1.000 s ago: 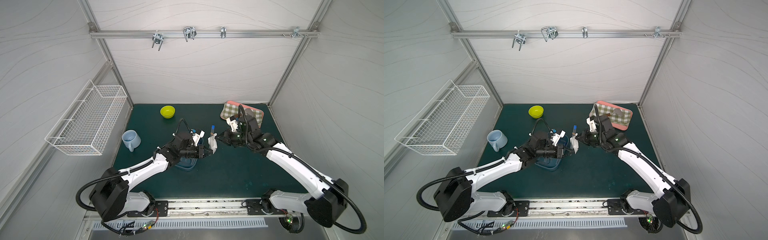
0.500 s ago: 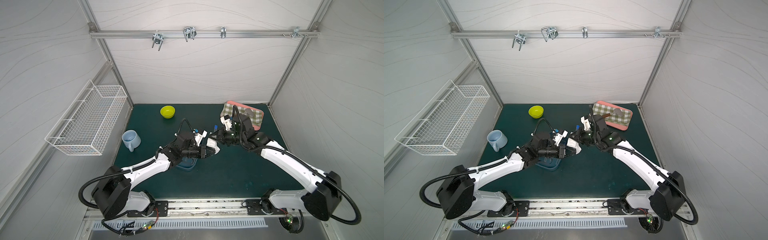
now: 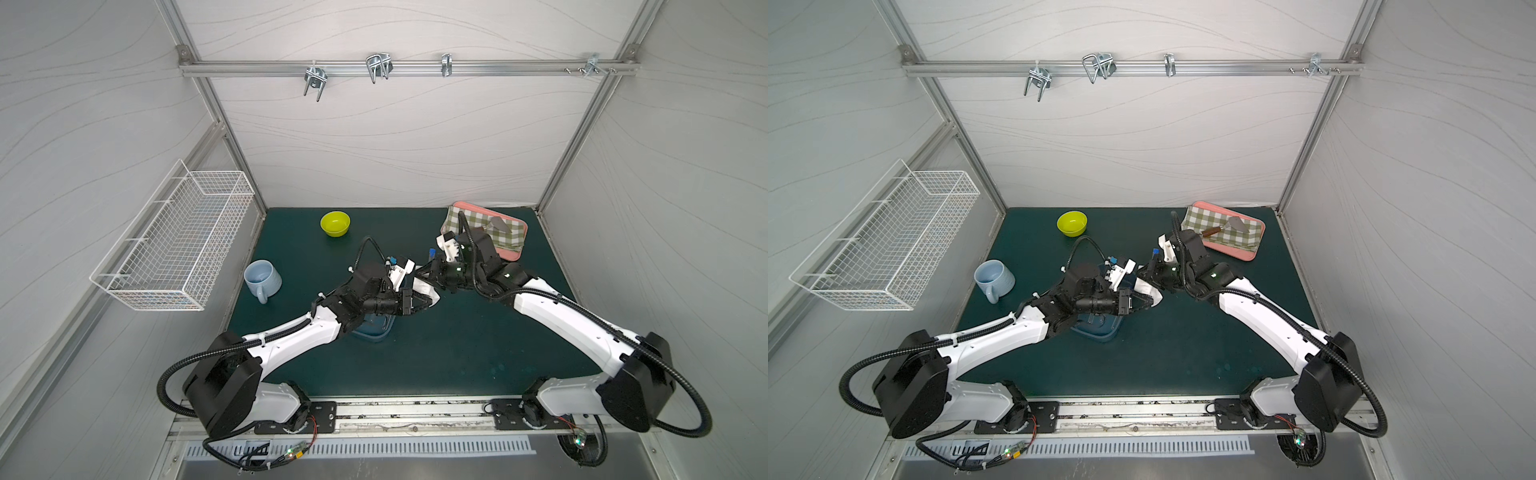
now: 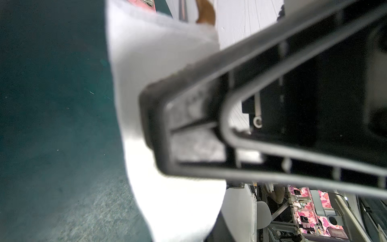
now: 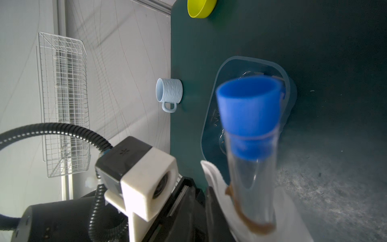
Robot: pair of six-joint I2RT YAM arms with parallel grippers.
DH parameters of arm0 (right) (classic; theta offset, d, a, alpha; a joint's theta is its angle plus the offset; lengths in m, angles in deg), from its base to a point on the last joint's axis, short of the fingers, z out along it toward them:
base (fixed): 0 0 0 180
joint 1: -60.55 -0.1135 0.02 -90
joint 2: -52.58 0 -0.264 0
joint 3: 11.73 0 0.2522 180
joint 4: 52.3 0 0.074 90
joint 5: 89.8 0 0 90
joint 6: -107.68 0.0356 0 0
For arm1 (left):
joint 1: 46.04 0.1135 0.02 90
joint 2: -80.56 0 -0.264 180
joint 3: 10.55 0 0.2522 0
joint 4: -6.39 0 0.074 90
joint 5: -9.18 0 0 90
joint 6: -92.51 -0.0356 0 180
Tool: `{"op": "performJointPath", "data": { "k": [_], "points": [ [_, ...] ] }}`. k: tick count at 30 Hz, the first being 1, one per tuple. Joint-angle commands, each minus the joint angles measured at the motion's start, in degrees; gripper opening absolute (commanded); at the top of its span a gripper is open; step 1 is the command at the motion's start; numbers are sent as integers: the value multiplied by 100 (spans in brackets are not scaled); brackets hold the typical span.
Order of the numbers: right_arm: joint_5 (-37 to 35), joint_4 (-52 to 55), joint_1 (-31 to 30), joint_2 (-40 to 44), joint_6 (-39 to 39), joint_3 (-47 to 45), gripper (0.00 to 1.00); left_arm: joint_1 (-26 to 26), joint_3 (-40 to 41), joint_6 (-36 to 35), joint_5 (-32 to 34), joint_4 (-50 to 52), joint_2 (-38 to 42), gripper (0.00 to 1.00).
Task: Wipe the exteriors of test tubes
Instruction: Place the cleaning item in the test tube.
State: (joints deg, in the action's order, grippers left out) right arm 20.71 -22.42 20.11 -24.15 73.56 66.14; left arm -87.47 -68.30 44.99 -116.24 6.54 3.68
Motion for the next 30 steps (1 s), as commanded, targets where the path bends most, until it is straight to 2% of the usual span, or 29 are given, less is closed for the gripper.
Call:
{"op": "performJointPath", "data": {
  "k": [1,4,9,22,30],
  "points": [
    [-58,100,-33,-44,2,225,26,-45,25,143,-88,-441,35,5],
    [-55,116,-54,-26,-6,297,33,-42,61,145,-60,-459,40,5],
    [-75,290,-85,56,-98,510,39,-46,83,151,-60,-487,-27,5],
    [-452,1111,-76,467,-514,1173,45,-41,65,164,-139,-622,-215,5],
    [-336,946,-86,586,-424,1239,47,-41,39,224,-264,-669,-292,5]
  ]
}}
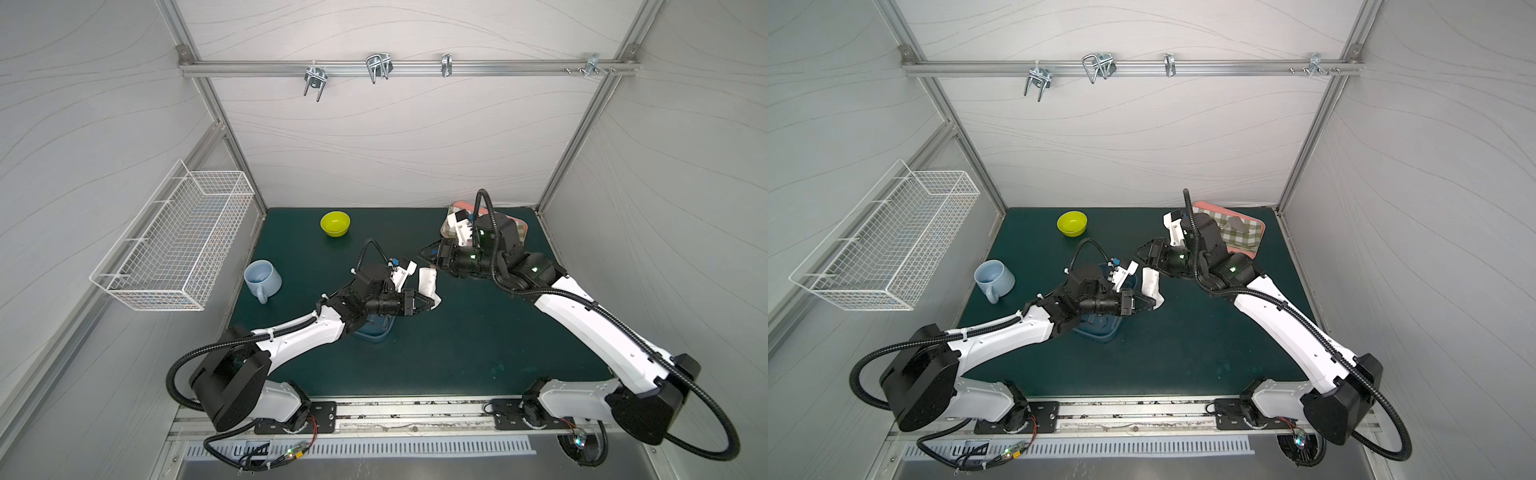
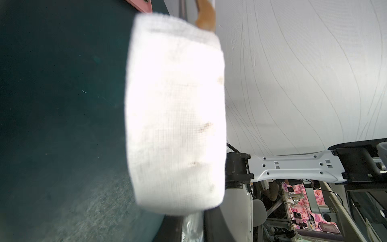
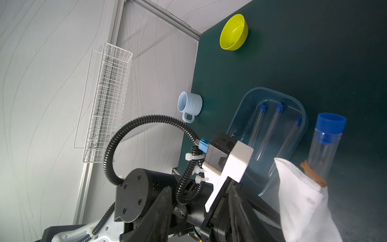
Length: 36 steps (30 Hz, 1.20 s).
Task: Wipe the exteriors of test tubes
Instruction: Place the cleaning item in the test tube, then wipe the dirt from the test tube.
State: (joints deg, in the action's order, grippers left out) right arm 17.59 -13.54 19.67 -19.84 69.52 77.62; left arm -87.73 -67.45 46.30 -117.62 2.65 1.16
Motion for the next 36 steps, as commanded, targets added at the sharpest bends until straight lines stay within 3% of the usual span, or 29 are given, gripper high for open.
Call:
{"op": "performJointPath", "data": {
  "k": [1,10,24,36],
  "points": [
    [-54,115,-26,183,-51,128,47,-16,-45,112,-128,-309,-41,5],
    [-219,782,369,527,-352,247,48,-6,-127,146,-68,-289,-29,5],
    [-125,1078,477,960,-519,-692,50,8,-334,-19,-88,2,65,4],
    [304,315,338,704,-488,-1228,51,27,-310,-288,216,502,472,5]
  ]
}}
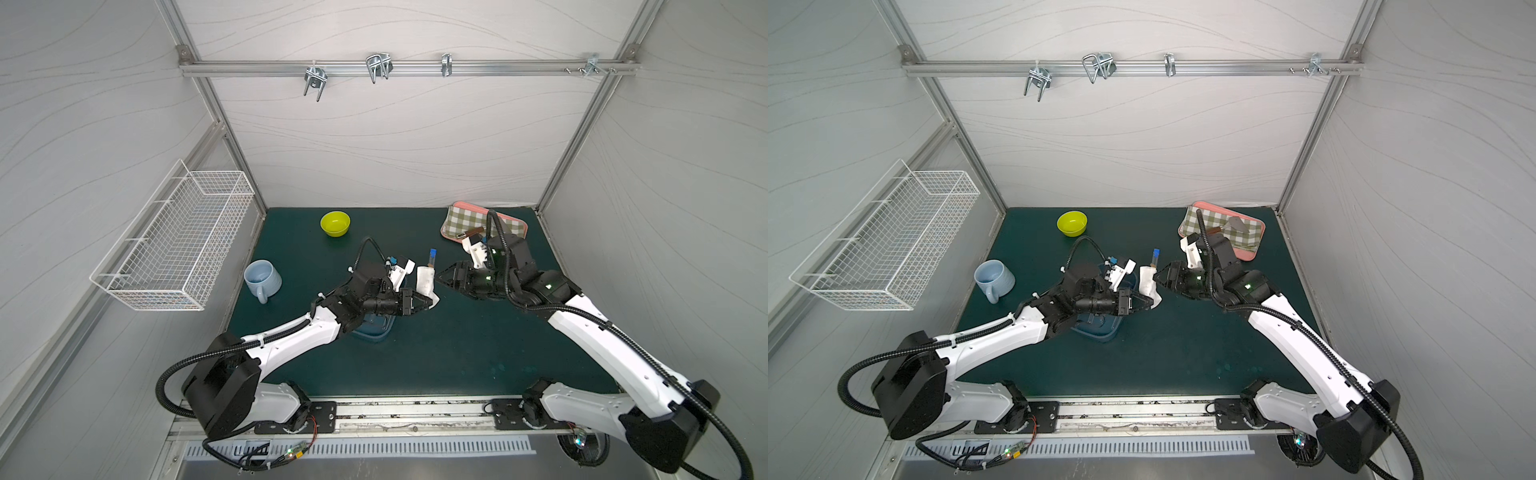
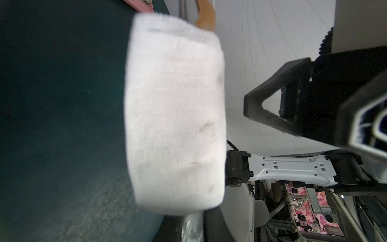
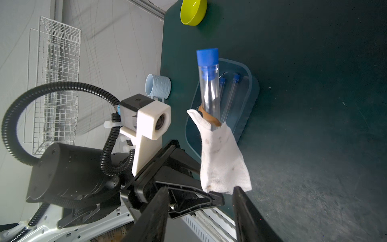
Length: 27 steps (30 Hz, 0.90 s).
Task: Wipe the exteriors of test tubes
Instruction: Wipe the dirt from the test tube.
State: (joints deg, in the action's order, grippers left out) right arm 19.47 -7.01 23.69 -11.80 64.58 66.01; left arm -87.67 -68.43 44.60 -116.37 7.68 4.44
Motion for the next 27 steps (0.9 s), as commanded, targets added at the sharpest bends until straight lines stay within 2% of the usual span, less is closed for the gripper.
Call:
{"op": "performJointPath", "data": {
  "k": [1,6,9,12,15,17,21,27],
  "points": [
    [119,-407,-75,-150,29,-92,51,17,-202,-116,97,7,158,5],
    [56,-909,-314,-484,133,-232,51,18,-212,-126,89,37,163,5],
    [-41,-1125,-420,-720,137,-273,48,22,-220,-107,73,34,167,5],
    [-119,-1356,-454,-870,147,-369,39,23,-220,-113,88,50,190,5],
    [-195,-1684,-462,-949,215,-512,24,16,-211,-132,96,84,219,5],
    [-278,-1787,-466,-983,229,-551,20,16,-203,-135,101,83,227,5],
    [-455,-1895,-429,-1068,103,-443,19,22,-146,-113,84,64,261,5],
    [-309,-2028,-115,-1363,-104,-48,19,20,-32,-83,74,43,334,5]
  ]
}}
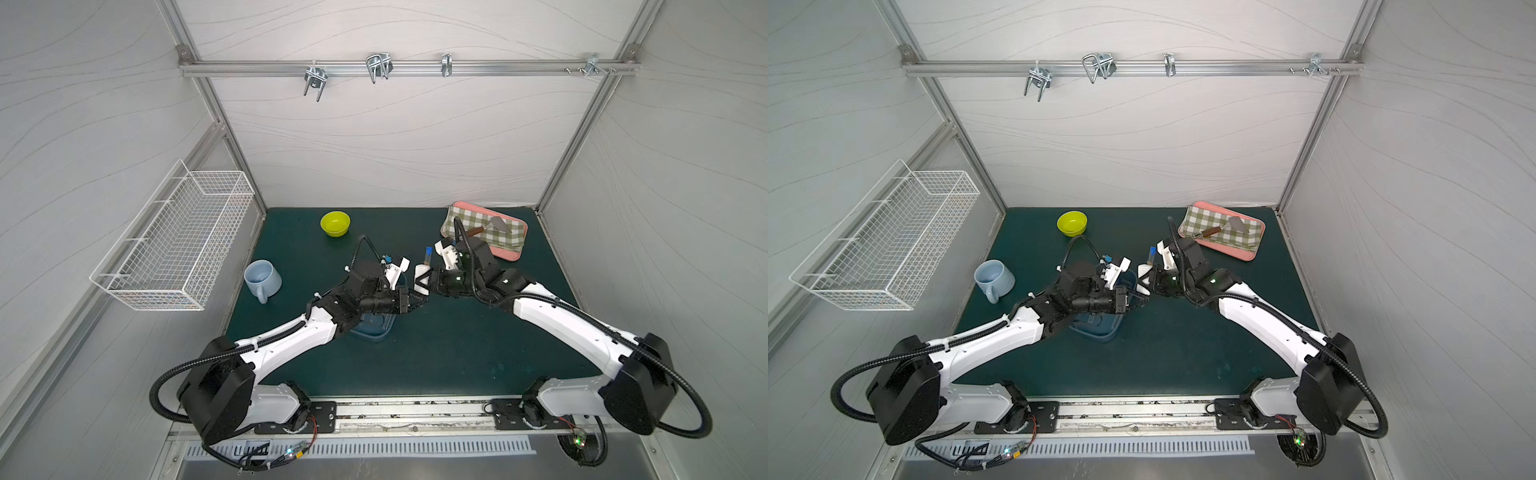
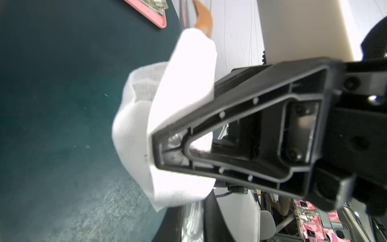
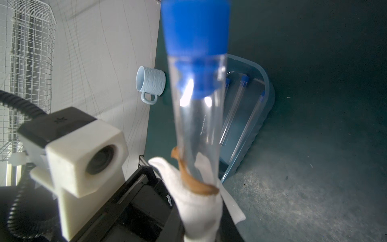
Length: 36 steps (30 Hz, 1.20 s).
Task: Wipe the exteriors of test tubes
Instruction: Wipe the dirt from the test tube.
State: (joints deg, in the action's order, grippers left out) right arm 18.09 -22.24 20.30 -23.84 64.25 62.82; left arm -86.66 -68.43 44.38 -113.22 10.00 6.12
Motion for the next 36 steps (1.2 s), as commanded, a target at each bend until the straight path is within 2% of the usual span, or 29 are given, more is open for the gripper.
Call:
{"op": "performJointPath", "data": {
  "k": [1,9,14,24,27,36],
  "points": [
    [-136,-548,269,-214,-84,325,19,-84,-12,-56,-240,-203,175,5],
    [199,-627,607,-583,-286,822,21,-80,9,6,-338,-313,155,5],
    [351,-627,589,-614,-256,765,21,-68,-13,57,-311,-381,146,5],
    [-3,-708,-207,-15,55,-309,22,231,9,174,-346,-471,227,4],
    [-53,-816,-279,24,151,-454,23,264,17,123,-346,-427,264,5],
    [394,-847,345,-668,-167,508,22,266,146,159,-390,-435,303,4]
  ]
}}
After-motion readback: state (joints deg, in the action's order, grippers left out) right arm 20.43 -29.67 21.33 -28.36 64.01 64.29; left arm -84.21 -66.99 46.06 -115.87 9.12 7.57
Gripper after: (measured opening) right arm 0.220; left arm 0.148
